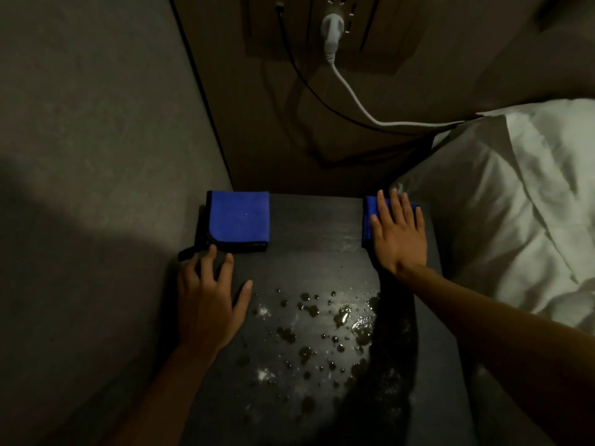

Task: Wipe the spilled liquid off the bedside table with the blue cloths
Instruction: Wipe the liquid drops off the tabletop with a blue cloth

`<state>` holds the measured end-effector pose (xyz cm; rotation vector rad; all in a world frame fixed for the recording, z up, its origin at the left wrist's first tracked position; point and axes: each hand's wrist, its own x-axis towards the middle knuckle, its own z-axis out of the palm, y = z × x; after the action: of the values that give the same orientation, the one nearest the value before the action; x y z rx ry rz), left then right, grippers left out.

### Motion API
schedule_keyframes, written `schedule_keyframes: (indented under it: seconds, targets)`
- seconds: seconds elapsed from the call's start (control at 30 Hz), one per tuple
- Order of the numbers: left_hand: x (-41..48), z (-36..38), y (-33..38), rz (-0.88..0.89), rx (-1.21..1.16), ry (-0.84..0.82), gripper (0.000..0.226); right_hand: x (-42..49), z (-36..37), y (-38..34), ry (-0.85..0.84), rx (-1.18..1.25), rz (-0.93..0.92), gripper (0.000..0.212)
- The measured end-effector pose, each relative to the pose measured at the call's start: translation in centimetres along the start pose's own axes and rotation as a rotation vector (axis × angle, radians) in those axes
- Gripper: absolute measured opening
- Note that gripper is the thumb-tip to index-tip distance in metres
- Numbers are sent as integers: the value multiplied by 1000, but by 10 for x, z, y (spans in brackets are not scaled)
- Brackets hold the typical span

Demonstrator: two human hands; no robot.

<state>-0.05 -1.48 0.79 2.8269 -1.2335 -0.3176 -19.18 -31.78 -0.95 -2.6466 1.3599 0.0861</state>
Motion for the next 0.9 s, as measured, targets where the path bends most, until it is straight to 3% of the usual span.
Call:
schedule_keyframes:
  seconds: [0.2,0.37,0.77,0.9]
  targets:
    - [0,5,1,52,-60,156,66,1,1,3,3,11,-1,66]
    - [4,12,-4,186,-11,138,69,-4,0,8,-10,14,21,67]
    - [3,11,-8,183,-157,125,70,-24,-2,22,-40,15,127,63]
    - [4,12,-7,163,-144,101,73,-43,2,18,-30,23,156,70]
